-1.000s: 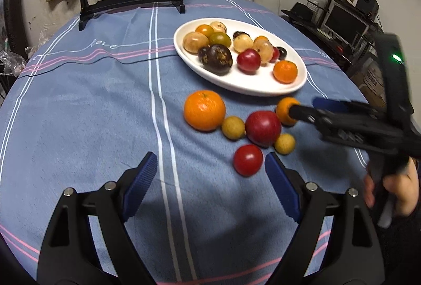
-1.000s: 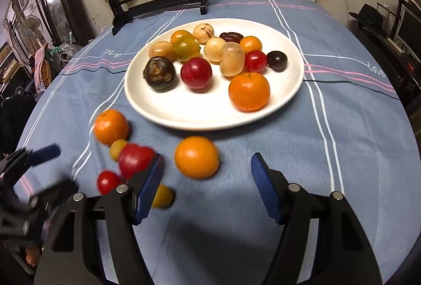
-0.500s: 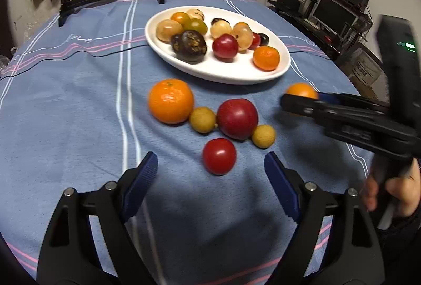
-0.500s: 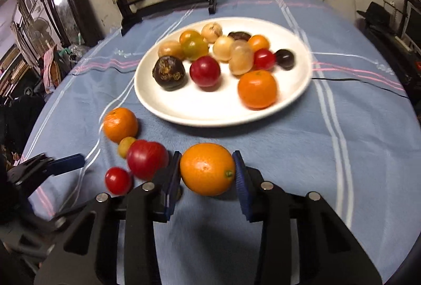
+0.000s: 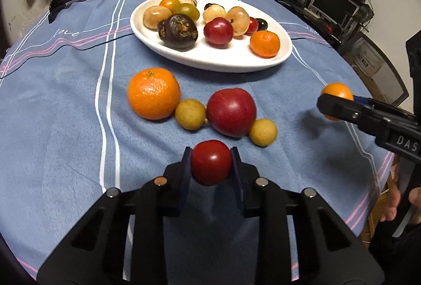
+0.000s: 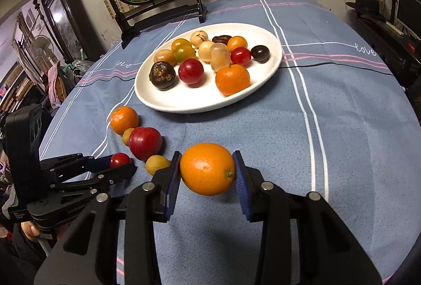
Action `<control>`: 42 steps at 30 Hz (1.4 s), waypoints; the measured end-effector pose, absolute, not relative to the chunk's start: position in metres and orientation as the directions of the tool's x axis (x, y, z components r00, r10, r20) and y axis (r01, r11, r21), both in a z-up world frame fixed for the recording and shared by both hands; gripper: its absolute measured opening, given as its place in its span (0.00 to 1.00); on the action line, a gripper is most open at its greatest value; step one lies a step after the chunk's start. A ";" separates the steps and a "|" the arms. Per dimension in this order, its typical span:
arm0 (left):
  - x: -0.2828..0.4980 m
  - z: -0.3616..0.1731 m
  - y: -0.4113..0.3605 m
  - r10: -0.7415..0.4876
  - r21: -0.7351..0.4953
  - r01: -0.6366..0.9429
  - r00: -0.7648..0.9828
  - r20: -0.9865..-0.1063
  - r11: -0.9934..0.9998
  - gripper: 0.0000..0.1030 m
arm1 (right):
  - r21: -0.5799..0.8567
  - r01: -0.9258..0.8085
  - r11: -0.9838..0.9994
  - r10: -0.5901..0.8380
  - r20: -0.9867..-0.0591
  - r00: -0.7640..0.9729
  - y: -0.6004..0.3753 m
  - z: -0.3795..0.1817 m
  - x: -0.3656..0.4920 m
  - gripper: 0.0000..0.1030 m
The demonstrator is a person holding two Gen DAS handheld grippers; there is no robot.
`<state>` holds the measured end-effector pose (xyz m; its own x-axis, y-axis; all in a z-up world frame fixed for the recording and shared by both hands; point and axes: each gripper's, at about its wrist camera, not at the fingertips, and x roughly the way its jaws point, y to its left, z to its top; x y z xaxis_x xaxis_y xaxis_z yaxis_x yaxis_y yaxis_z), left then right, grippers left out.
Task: Organize fruits
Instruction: 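Carry both held fruits onto the white plate and open both grippers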
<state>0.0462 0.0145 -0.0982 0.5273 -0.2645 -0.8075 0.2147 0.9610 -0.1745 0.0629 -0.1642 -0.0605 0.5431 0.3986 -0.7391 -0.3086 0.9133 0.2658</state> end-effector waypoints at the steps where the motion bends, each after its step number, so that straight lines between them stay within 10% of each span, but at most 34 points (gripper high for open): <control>1: 0.044 -0.097 0.014 -0.265 -0.174 0.217 0.531 -0.805 0.961 0.28 | 0.265 -0.312 0.912 0.400 -0.738 0.543 -0.164 -0.060 0.062 0.38; 22: 0.042 -0.059 0.033 -0.307 -0.204 0.236 0.587 -0.749 0.950 0.28 | 0.247 -0.332 0.910 0.398 -0.742 0.539 -0.146 -0.055 0.067 0.38; 42: 0.224 -0.043 -0.011 -0.226 -0.136 0.202 0.543 -0.808 0.970 0.29 | 0.171 -0.274 0.947 0.299 -0.784 0.544 -0.158 -0.056 0.210 0.38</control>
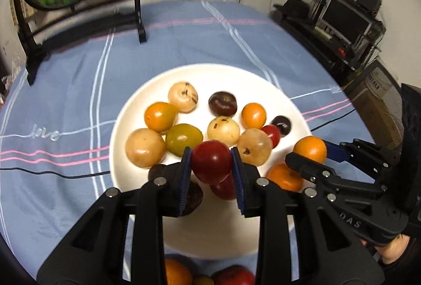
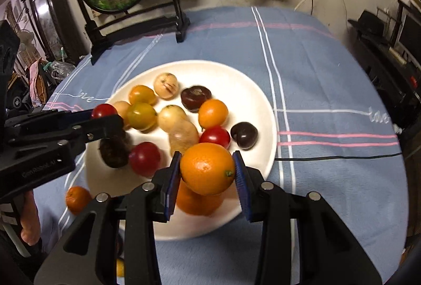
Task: Organize fruits
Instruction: 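Carry both held fruits onto the white plate and open both grippers, then grasp a large red fruit with right gripper while left grasps a small yellow-green fruit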
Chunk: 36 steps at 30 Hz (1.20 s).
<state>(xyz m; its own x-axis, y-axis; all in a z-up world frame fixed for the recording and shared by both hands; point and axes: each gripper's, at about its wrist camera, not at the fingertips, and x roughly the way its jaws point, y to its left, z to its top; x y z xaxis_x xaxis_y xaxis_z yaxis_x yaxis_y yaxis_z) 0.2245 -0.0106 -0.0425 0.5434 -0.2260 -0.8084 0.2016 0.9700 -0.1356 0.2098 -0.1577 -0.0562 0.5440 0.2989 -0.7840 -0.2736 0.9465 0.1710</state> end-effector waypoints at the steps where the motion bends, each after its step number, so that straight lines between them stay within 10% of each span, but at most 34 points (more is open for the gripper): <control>1: 0.227 -0.046 -0.011 -0.224 -0.137 0.197 0.539 -0.812 0.971 0.29 | 0.173 -0.272 0.946 0.300 -0.785 0.543 -0.158 -0.058 0.211 0.38; 6: 0.236 -0.042 -0.007 -0.235 -0.171 0.166 0.552 -0.800 0.971 0.74 | 0.133 -0.257 0.957 0.265 -0.759 0.595 -0.160 -0.048 0.214 0.68; 16: 0.148 0.000 0.011 -0.194 -0.122 0.154 0.663 -0.723 0.981 0.81 | 0.134 -0.294 0.946 0.296 -0.722 0.625 -0.160 -0.019 0.152 0.71; 20: 0.091 -0.008 0.025 -0.146 -0.092 0.115 0.701 -0.698 0.989 0.86 | 0.165 -0.334 0.928 0.343 -0.728 0.593 -0.150 -0.027 0.100 0.91; 36: 0.017 -0.030 0.058 -0.150 -0.149 0.062 0.689 -0.709 0.987 0.86 | 0.167 -0.414 0.895 0.383 -0.763 0.520 -0.100 -0.046 0.042 0.92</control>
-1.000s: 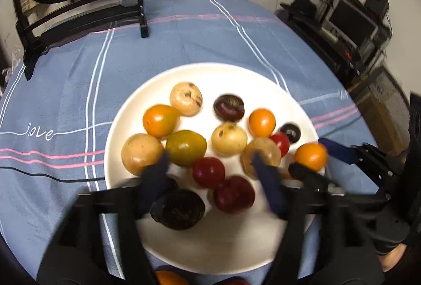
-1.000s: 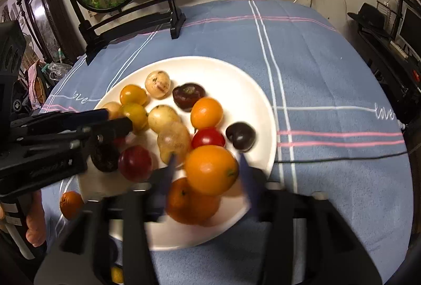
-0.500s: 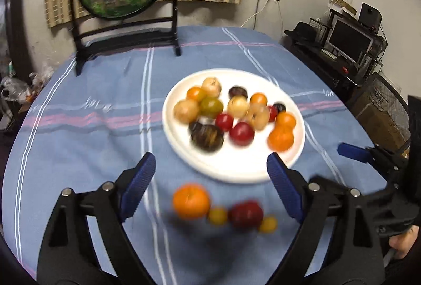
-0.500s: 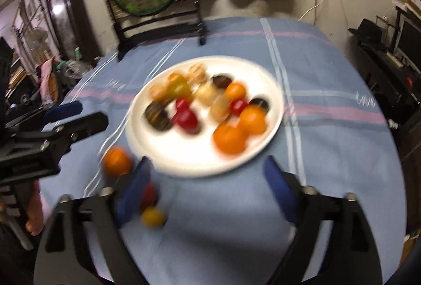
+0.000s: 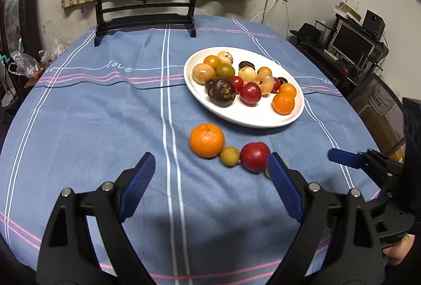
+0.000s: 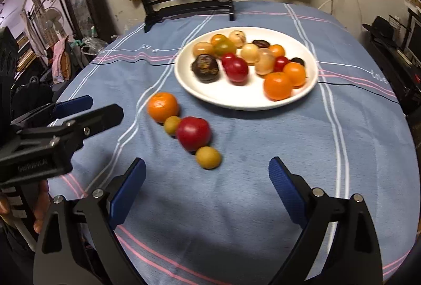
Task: Organize fruits
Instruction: 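Grasp a large red fruit with right gripper while left grasps a small yellow-green fruit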
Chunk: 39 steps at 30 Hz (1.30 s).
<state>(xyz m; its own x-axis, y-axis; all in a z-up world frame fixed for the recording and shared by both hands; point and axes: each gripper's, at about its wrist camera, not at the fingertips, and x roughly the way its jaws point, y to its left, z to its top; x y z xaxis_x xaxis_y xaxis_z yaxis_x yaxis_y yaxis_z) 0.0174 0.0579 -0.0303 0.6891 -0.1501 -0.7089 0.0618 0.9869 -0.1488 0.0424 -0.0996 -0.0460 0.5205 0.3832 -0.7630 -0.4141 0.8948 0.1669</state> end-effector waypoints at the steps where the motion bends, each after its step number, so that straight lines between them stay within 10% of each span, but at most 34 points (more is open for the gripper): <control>1: 0.016 -0.031 0.060 -0.150 -0.150 0.060 0.687 -0.711 0.987 0.86 | 0.163 -0.424 0.891 0.386 -0.763 0.518 -0.095 -0.049 0.045 0.92; 15: 0.021 -0.060 0.119 -0.088 -0.179 -0.078 0.641 -0.762 0.981 0.86 | 0.085 -0.479 0.874 0.342 -0.808 0.480 -0.056 -0.080 0.090 0.90; 20: 0.026 -0.062 0.129 -0.084 -0.191 -0.102 0.635 -0.768 0.976 0.86 | 0.094 -0.505 0.858 0.341 -0.839 0.424 -0.048 -0.095 0.097 0.45; 39: 0.051 -0.077 -0.020 -0.202 -0.079 0.233 0.572 -0.795 0.969 0.86 | 0.213 -0.303 0.929 0.359 -0.720 0.594 -0.190 -0.047 0.046 0.42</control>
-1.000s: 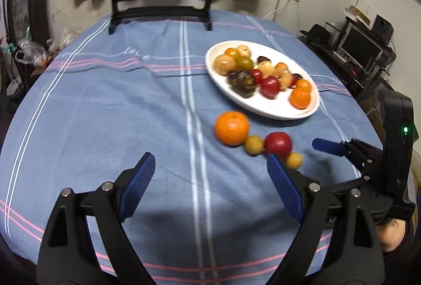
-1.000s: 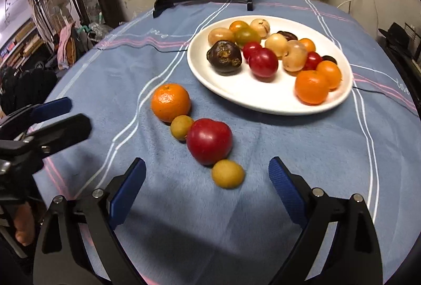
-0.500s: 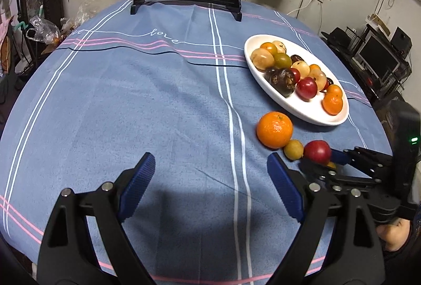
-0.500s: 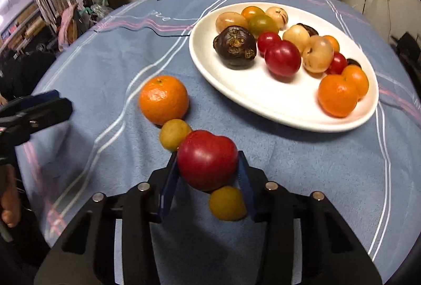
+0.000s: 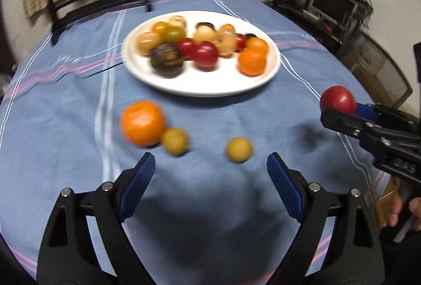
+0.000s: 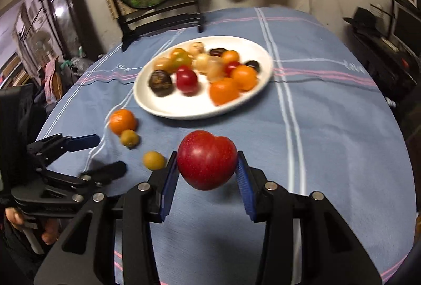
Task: Organize fruits
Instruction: 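Grasp a large red fruit with right gripper while left grasps a small yellow-green fruit, then carry both held fruits onto the white plate and open both grippers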
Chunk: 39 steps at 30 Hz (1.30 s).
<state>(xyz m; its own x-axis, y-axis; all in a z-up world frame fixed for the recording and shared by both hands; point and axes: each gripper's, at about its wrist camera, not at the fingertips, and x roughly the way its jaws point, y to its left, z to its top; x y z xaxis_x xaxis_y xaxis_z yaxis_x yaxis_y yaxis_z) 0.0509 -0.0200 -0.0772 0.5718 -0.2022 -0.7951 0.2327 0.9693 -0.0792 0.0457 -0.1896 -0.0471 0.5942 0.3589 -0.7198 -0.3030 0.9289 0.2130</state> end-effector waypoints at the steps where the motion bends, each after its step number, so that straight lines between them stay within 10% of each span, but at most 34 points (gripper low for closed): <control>1: 0.054 -0.080 -0.028 -0.204 -0.074 0.243 0.567 -0.798 0.967 0.86 | 0.222 -0.300 0.928 0.364 -0.716 0.596 -0.196 -0.047 0.044 0.42; 11: 0.077 -0.098 -0.046 -0.194 -0.076 0.238 0.523 -0.830 0.968 0.56 | 0.271 -0.293 0.917 0.396 -0.704 0.589 -0.215 -0.053 0.044 0.43; 13: 0.077 -0.103 -0.048 -0.184 -0.064 0.236 0.534 -0.825 0.970 0.28 | 0.276 -0.297 0.914 0.402 -0.707 0.581 -0.213 -0.055 0.044 0.43; 39: 0.056 -0.044 0.016 -0.291 -0.185 0.231 0.621 -0.728 0.955 0.27 | 0.222 -0.380 0.898 0.409 -0.738 0.537 -0.148 -0.045 0.068 0.43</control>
<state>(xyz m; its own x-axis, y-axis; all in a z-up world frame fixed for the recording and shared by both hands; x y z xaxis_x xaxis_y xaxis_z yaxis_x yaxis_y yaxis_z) 0.0559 0.0156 -0.0444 0.6208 -0.2912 -0.7279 0.2312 0.9552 -0.1850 0.0683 -0.1482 -0.0450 0.5368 0.4093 -0.7378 -0.3799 0.8981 0.2218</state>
